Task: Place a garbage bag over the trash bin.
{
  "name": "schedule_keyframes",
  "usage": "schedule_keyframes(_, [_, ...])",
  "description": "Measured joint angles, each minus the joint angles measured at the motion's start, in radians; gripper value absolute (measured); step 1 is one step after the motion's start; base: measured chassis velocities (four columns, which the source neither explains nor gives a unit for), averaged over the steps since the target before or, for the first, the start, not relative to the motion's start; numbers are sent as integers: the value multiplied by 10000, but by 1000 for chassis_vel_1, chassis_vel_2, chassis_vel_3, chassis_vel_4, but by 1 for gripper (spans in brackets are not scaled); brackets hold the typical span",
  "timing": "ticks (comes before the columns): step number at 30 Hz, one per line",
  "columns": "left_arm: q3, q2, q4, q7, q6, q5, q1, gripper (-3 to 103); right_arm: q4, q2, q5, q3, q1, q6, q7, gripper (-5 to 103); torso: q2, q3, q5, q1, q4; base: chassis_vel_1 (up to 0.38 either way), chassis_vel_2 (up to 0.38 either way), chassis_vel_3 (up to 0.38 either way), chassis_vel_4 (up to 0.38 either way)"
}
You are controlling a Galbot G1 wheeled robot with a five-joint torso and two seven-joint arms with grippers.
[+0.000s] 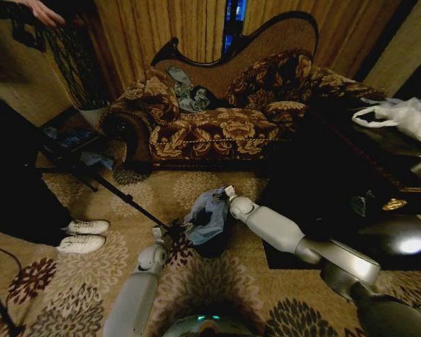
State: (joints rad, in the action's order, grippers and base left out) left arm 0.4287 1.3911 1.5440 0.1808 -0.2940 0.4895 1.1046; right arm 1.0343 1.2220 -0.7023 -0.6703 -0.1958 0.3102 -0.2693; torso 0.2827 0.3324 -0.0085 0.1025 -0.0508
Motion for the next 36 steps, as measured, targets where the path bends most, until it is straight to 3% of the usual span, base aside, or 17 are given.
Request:
schedule_keyframes(3, [31, -22, 96, -29, 39, 57, 11, 100, -179, -60, 684, -81, -73, -345, 280, 100, 0, 0, 1, 0, 0, 0, 0, 0, 0])
schedule_keyframes(7, [44, -11, 106, -73, 40, 87, 10, 100, 307, -263, 489, 88, -160, -335, 341, 100, 0, 0, 0, 0, -1, 0, 0, 0, 0])
schedule_keyframes(12, [59, 17, 98, -148, 38, 147, -24, 100, 1641, -676, -1326, 276, -282, 333, -158, 100, 0, 0, 0, 0, 1, 0, 0, 0, 0])
schedule_keyframes(15, [64, 37, 106, -191, 17, 219, -46, 100, 2602, -860, -3515, 575, -553, 1132, -1415, 100, 0, 0, 0, -1, -1, 0, 0, 0, 0])
schedule_keyframes(16, [64, 37, 106, -191, 17, 219, -46, 100, 2602, -860, -3515, 575, -553, 1132, -1415, 100, 0, 0, 0, -1, -1, 0, 0, 0, 0])
schedule_keyframes(20, [62, 59, 137, -237, 9, 237, -18, 100, 3055, -816, -5047, 1208, -700, 1704, -2425, 100, 0, 0, 0, 0, 0, 0, 0, 0, 0])
schedule_keyframes(26, [69, 90, 161, -254, 1, 249, 54, 100, 3662, -900, -6188, 1567, -741, 1901, -3216, 100, 0, 0, -1, -1, 1, 0, 0, 0, 0])
schedule_keyframes(30, [77, 109, 252, -282, -51, 277, 70, 100, 4788, -1145, -7502, 1926, -959, 2041, -4411, 100, 1, -1, -1, -1, 0, 0, 0, 0, 0])
schedule_keyframes(36, [79, 115, 313, -288, -93, 279, 122, 100, 5348, -1473, -7623, 2319, -1431, 2021, -4670, 100, 1, -1, 0, 0, 0, 0, 0, 0, 0])
